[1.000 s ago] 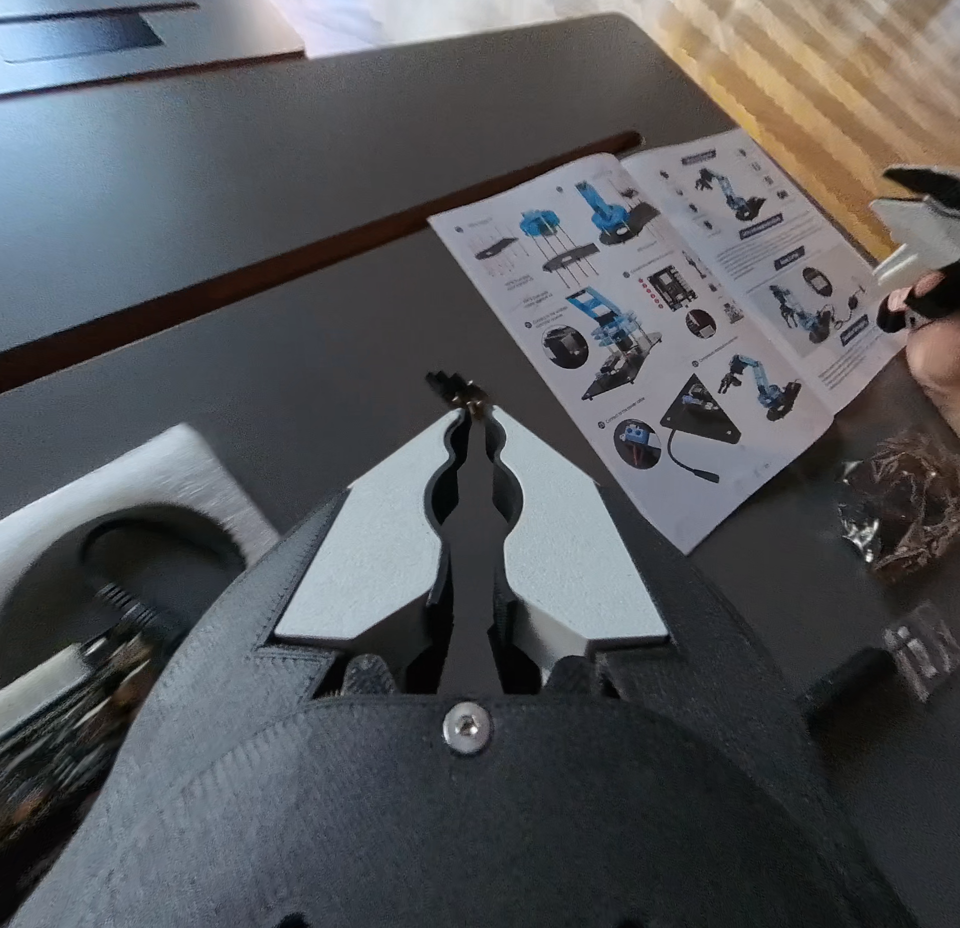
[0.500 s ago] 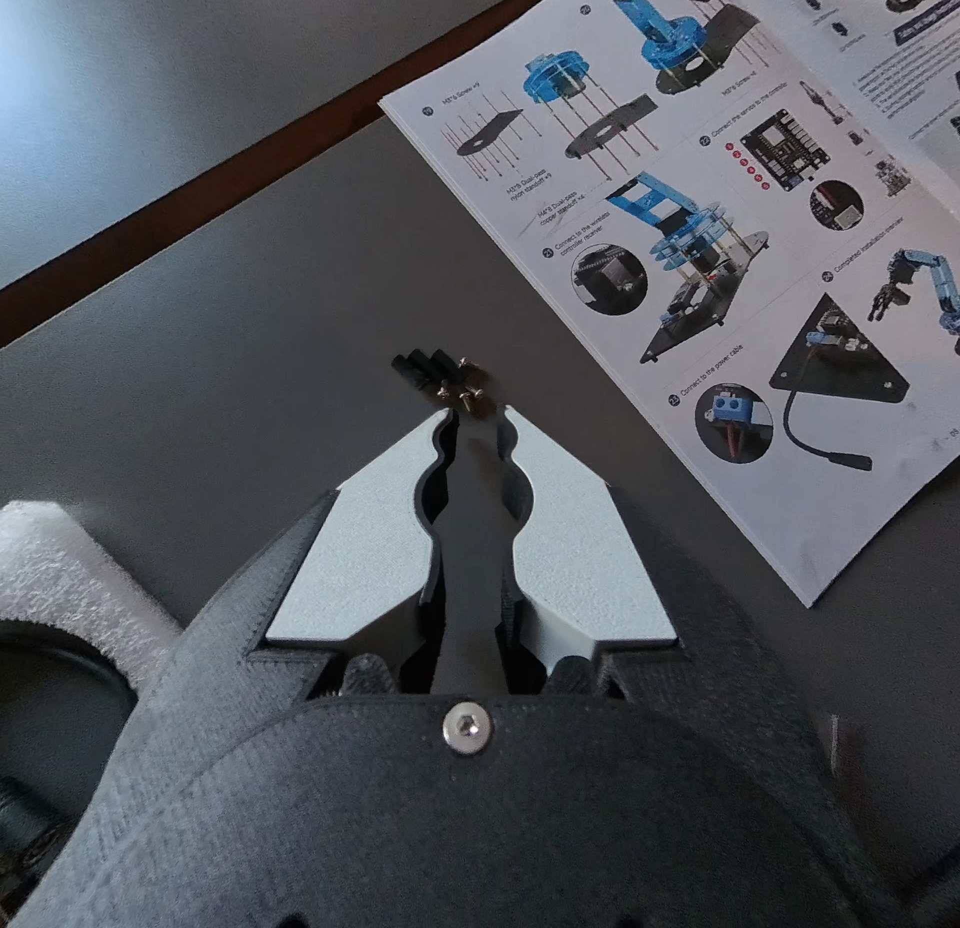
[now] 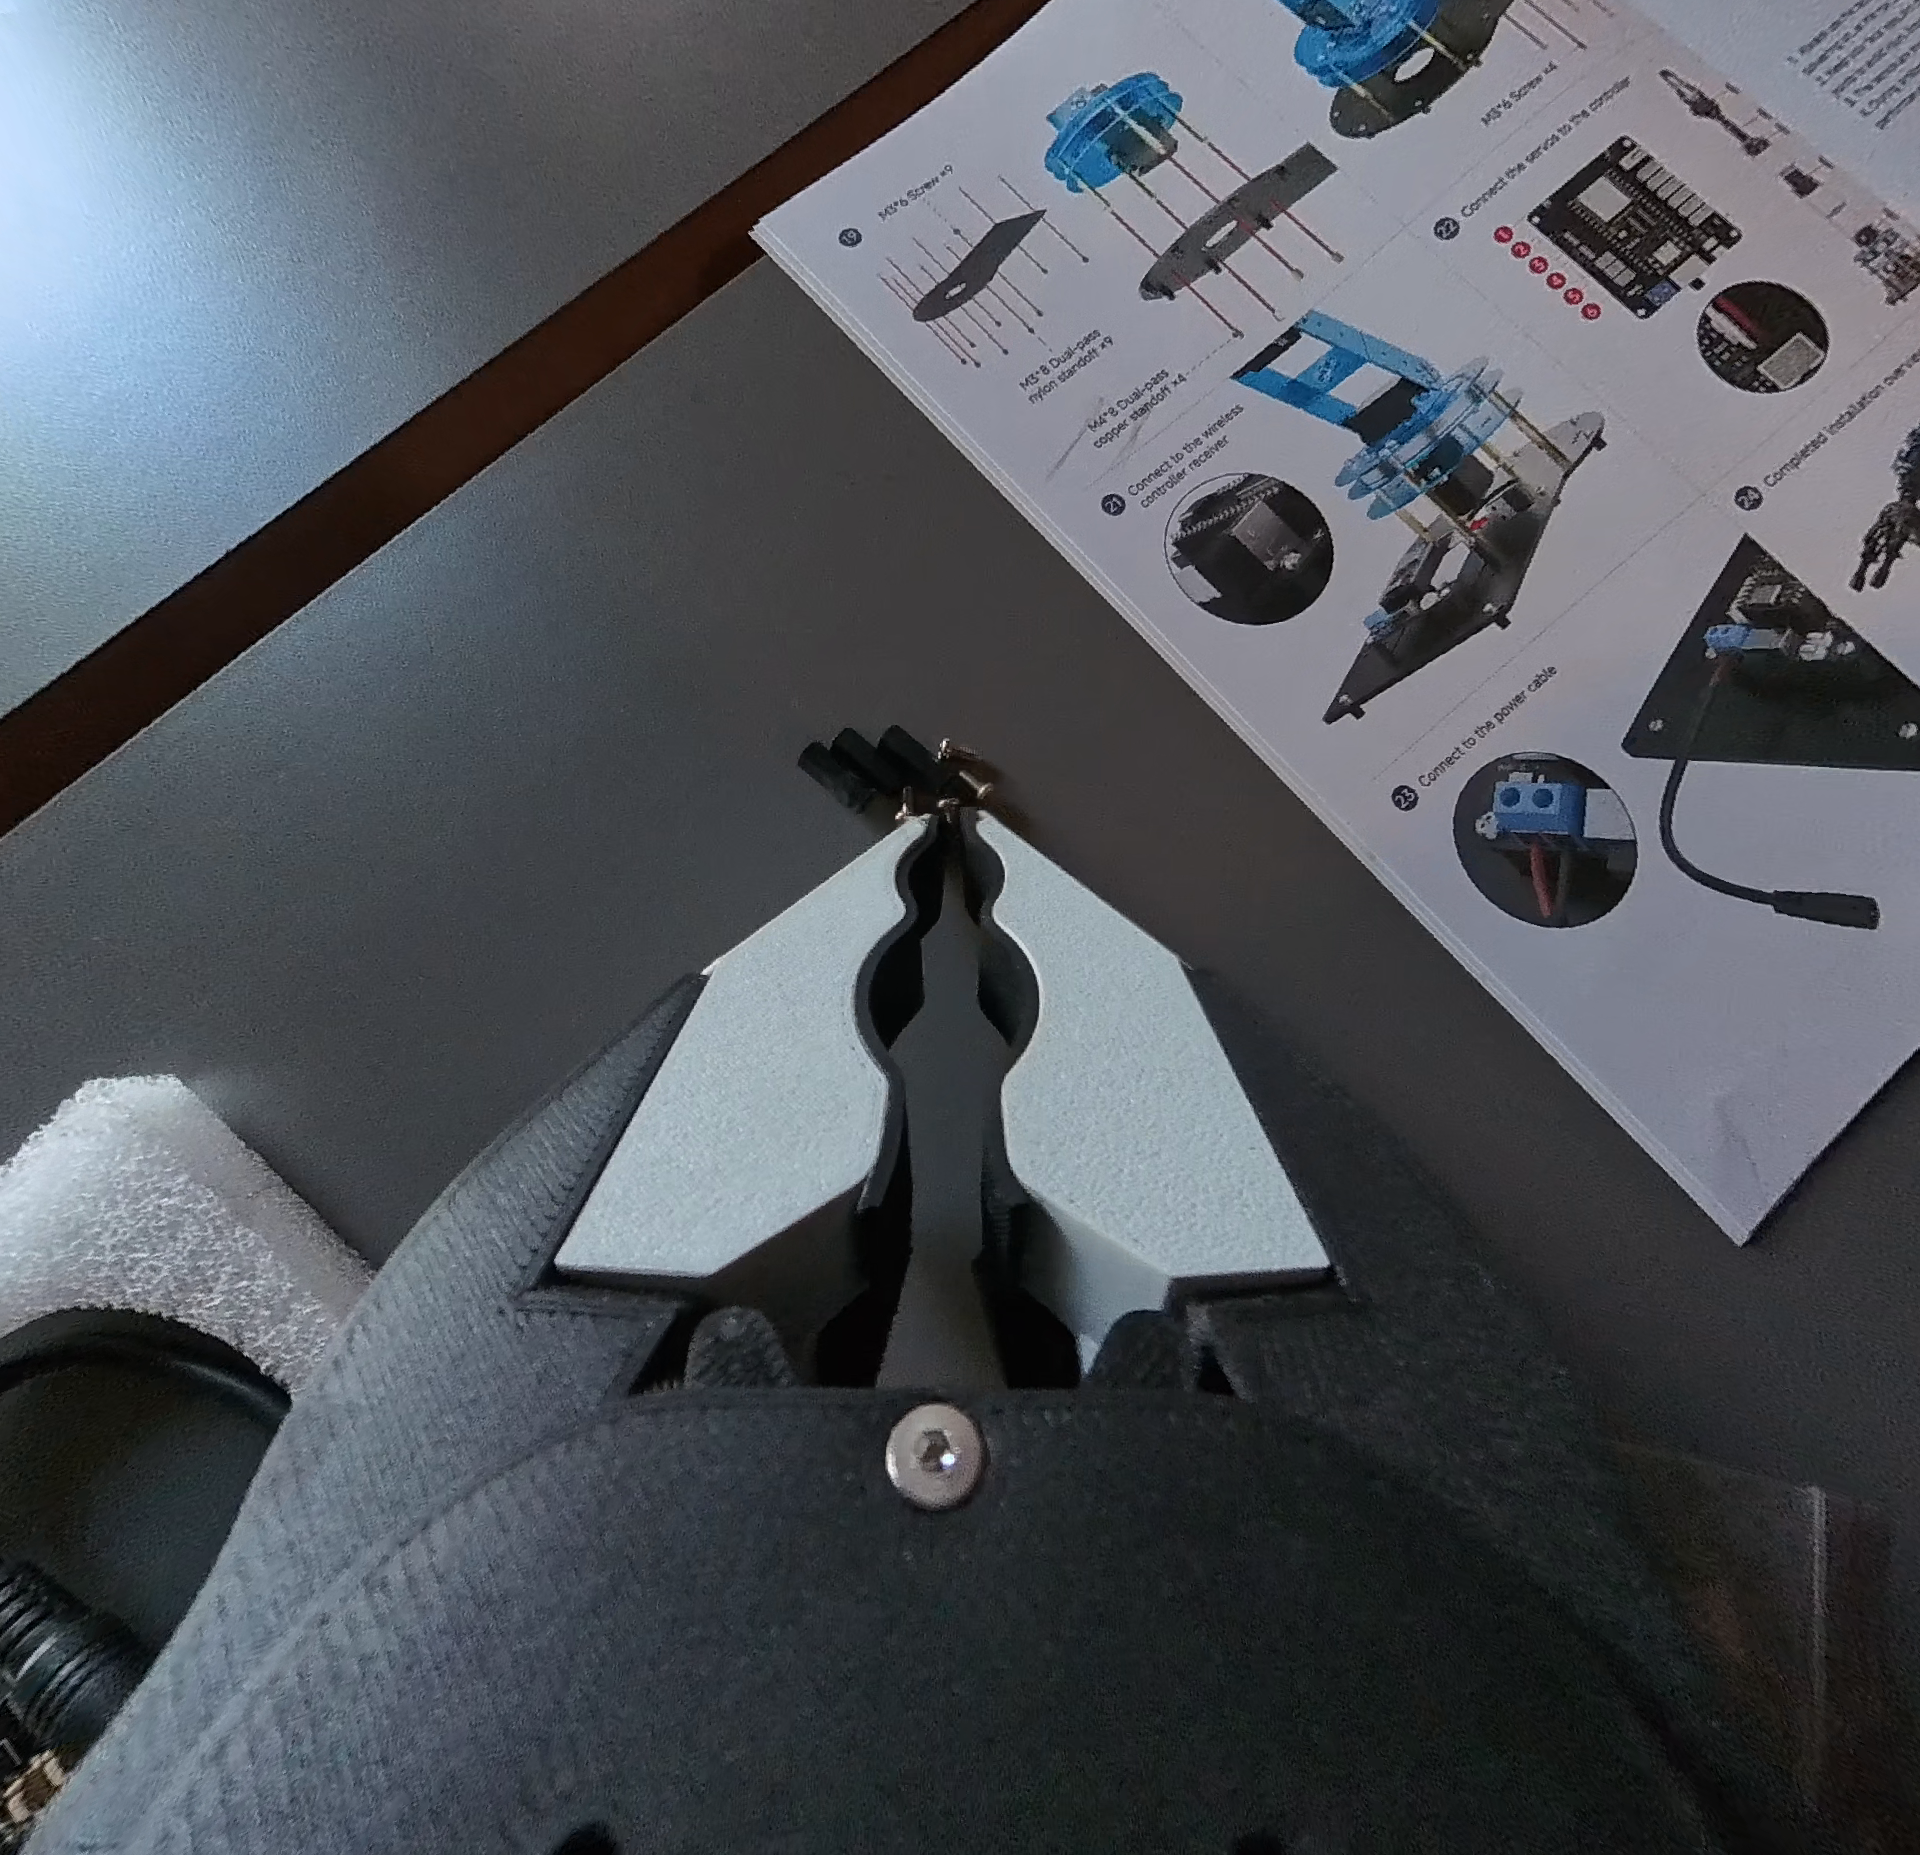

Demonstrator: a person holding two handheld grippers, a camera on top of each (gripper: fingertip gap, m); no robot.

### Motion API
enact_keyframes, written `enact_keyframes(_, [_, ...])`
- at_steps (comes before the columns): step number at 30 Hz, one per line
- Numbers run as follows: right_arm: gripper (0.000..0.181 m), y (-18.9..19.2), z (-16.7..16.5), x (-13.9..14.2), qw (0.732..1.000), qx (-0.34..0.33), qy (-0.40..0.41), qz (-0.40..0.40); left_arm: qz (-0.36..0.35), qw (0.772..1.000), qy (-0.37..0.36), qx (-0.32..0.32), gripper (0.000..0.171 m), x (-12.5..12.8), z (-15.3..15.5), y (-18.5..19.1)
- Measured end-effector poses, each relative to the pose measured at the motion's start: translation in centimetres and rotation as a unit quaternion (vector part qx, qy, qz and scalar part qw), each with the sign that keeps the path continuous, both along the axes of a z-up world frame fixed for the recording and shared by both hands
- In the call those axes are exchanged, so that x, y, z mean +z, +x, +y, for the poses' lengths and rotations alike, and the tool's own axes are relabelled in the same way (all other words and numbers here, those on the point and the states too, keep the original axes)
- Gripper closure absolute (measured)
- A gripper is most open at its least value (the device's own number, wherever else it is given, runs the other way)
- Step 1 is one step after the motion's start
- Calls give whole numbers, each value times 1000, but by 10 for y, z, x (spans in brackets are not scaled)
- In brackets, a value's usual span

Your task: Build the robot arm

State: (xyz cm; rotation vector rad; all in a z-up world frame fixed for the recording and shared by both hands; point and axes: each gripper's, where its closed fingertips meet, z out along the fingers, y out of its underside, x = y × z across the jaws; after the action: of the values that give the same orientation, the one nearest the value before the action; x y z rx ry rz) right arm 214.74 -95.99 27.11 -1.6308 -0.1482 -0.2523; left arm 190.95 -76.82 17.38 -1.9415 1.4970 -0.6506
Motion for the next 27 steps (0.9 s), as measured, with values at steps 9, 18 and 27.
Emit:
enact_keyframes(9, [159, -1, 1, -1, 1000, 2, -3, 1, -11, 1000, -13, 2, 171, 2, -3, -5])
enact_keyframes(18, [159, -11, 5, -7, 999, 29, -17, 5, -84, 992, -89, -23, 171, 39, -43, -14])
enact_keyframes(27, [159, -184, -17, 14, 923, 376, -87, 8, -152, 937, -259, -179, 171, 78, -153, -22])
